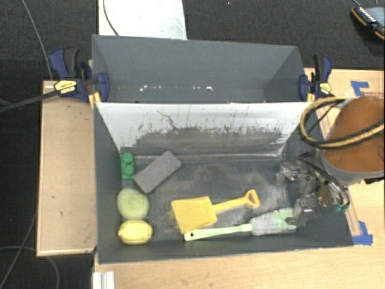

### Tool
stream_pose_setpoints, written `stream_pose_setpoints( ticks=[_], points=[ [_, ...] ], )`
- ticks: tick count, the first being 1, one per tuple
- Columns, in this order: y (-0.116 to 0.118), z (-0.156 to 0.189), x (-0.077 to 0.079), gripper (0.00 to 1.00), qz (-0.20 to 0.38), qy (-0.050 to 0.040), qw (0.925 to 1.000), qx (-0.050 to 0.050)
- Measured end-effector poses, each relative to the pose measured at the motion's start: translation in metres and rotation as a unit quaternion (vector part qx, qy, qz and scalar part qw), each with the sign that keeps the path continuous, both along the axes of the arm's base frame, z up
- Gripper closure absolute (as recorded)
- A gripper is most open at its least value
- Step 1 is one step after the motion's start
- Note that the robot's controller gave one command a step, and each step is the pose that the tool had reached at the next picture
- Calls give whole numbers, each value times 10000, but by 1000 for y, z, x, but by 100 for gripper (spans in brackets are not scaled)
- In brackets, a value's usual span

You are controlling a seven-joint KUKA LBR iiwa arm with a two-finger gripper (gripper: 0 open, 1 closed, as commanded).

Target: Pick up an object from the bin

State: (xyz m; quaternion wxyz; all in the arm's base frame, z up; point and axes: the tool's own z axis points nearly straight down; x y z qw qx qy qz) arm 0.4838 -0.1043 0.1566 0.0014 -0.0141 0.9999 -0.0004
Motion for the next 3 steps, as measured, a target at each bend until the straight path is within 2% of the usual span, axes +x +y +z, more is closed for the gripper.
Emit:
stream_pose_setpoints(
  ticks=[1,2,3],
  points=[
    [0,0,0,0,3,0,10000,0],
    [9,-78,-5,0,249,1,9997,2],
    [4,-80,-3,0,2213,-72,9752,-34]
  ],
)
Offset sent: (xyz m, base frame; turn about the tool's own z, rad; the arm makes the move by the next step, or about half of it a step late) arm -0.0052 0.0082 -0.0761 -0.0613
